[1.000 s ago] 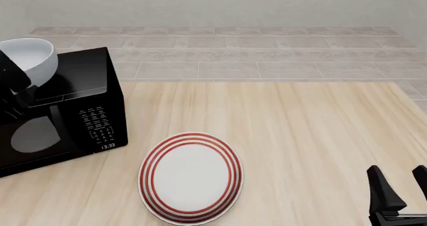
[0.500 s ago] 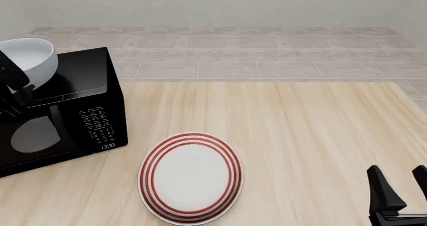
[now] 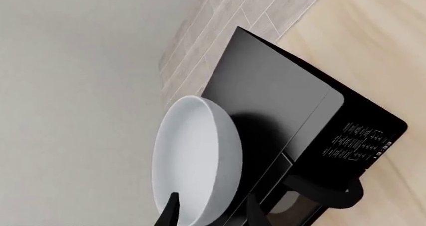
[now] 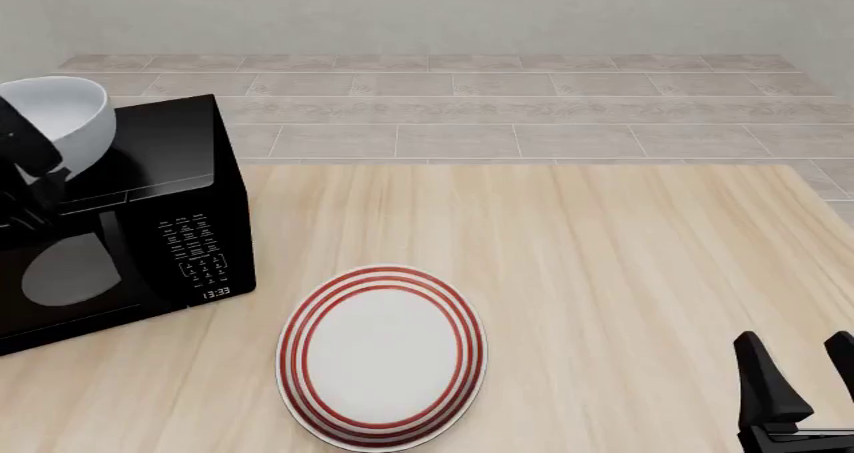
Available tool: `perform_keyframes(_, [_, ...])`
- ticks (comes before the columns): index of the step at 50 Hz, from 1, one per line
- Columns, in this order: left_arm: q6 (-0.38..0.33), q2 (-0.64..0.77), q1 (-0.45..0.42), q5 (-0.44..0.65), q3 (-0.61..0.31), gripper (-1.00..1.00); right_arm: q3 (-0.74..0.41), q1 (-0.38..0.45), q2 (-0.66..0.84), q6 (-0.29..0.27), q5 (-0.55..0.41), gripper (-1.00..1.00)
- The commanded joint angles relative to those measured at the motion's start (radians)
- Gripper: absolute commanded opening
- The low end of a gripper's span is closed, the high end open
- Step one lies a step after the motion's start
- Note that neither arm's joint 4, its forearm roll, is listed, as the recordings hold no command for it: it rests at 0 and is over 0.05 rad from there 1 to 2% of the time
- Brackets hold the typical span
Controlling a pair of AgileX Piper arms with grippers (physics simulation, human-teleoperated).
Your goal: Pick up the white bowl and put it on the plate.
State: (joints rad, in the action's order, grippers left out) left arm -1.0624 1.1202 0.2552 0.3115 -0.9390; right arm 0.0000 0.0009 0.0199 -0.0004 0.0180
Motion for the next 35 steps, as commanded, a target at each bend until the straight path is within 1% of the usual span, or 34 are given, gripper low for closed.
perform_keyframes(1, [0.0,0.028,0.006,-0.025,0.001,1.0,0.0,-0.001,-0.005,0.0,-0.006,1.0])
perform_keyframes(23, [-0.002,0.083,0.008,-0.088,0.038,1.0,0.0,0.0,-0.005,0.0,-0.005,1.0])
perform_keyframes(25, [0.015,0.09,0.007,-0.082,0.024,1.0,0.0,-0.001,-0.005,0.0,-0.006,1.0])
perform_keyframes(35, [0.008,0.111,0.017,-0.097,0.018,1.0,0.0,0.0,-0.005,0.0,-0.006,1.0])
